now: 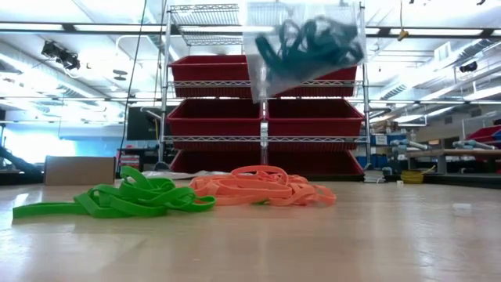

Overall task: Sort rubber bands
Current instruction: Close the transparent zip bag

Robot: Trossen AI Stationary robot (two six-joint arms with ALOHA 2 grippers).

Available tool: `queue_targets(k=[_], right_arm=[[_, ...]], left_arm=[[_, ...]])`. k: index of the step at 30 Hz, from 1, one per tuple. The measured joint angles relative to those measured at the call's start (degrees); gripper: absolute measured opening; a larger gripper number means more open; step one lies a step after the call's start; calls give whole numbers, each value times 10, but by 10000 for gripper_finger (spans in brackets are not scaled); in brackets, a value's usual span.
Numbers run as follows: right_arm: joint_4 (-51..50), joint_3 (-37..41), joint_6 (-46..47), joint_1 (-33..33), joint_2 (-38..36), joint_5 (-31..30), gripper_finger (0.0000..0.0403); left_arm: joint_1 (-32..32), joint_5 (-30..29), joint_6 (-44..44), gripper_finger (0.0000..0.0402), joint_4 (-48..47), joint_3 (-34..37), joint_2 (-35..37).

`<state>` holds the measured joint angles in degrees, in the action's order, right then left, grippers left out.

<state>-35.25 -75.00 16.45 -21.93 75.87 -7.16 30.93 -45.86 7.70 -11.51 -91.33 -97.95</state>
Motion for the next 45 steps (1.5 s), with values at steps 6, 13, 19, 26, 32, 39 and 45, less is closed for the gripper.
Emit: queue_targets(k=[6, 13, 19, 26, 32, 39, 45], right_arm=[[-28, 0, 9, 9, 0, -17, 0], [-23, 0, 28, 35, 11, -18, 0], [-10, 1, 30, 47, 34, 2, 0], [-8, 1, 28, 45, 45, 11, 0], [-6, 0, 24, 42, 43, 11, 0], [-1, 0, 15, 37, 42, 14, 0], [0, 0, 15, 33, 42, 15, 0]], left_arm=[[-26, 33, -11, 149, -4, -24, -33], [-43, 13, -37, 178, -81, -96, -88], [-63, 6, 12, 184, -203, -153, -137], [-66, -45, 14, 184, -277, -188, -163], [-61, -68, 12, 184, -295, -188, -163], [-73, 19, 97, 162, -374, -188, -162], [-72, 29, 80, 80, -377, -188, -162]])
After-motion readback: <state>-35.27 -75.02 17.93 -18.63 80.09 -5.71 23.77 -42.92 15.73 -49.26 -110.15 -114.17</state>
